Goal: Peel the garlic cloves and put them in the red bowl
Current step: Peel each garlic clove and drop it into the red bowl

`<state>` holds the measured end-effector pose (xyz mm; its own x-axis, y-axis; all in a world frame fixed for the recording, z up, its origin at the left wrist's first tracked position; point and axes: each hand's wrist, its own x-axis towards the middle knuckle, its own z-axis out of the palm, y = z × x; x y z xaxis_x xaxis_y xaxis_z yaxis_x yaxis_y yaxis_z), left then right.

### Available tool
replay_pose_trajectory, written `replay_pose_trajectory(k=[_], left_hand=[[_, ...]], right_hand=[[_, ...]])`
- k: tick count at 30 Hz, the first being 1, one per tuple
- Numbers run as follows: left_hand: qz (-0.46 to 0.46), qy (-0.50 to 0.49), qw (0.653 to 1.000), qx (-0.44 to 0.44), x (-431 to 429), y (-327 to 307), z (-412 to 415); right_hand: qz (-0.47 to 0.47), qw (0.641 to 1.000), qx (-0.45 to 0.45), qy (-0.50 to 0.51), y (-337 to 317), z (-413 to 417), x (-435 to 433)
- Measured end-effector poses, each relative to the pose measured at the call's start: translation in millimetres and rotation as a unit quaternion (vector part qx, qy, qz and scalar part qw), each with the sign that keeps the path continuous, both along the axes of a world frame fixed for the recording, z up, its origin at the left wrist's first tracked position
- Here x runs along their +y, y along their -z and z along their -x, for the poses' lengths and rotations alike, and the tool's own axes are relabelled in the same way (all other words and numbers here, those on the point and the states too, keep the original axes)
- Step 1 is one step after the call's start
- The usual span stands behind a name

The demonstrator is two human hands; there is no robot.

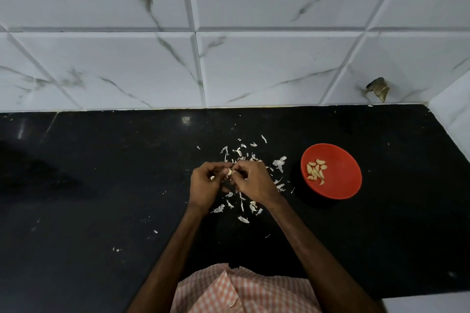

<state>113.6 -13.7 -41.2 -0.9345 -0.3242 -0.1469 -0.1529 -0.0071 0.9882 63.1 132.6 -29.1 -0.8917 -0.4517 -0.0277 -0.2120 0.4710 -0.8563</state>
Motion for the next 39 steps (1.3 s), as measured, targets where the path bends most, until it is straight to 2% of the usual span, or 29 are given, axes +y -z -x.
replay_pose_trajectory(k=[5, 12, 24, 32, 39], left_hand=[[-0.009, 0.024, 1.000, -0.014, -3.0, -0.7, 1.8], [-0.067, 0.054, 0.996, -0.009, -4.5, -10.0, 1.8], [-0.073, 0.061, 0.995, 0.000, -3.9, -12.9, 0.7], [-0.107, 0.110, 0.988, 0.021, -8.5, -25.7, -1.5], [-0.086, 0.113, 0.989, 0.045, -7.9, -30.2, -0.8]], right_hand=[[-0.049, 0.998, 0.023, -0.038, 1.5, 3.4, 1.1], [0.059, 0.998, -0.019, -0.007, -1.9, 0.1, 2.7], [0.057, 0.997, -0.008, 0.047, -8.4, -3.8, -5.9], [0.102, 0.992, -0.049, 0.057, -13.6, -2.3, -5.9], [0.124, 0.989, -0.064, 0.053, -15.0, -1.3, -4.1]])
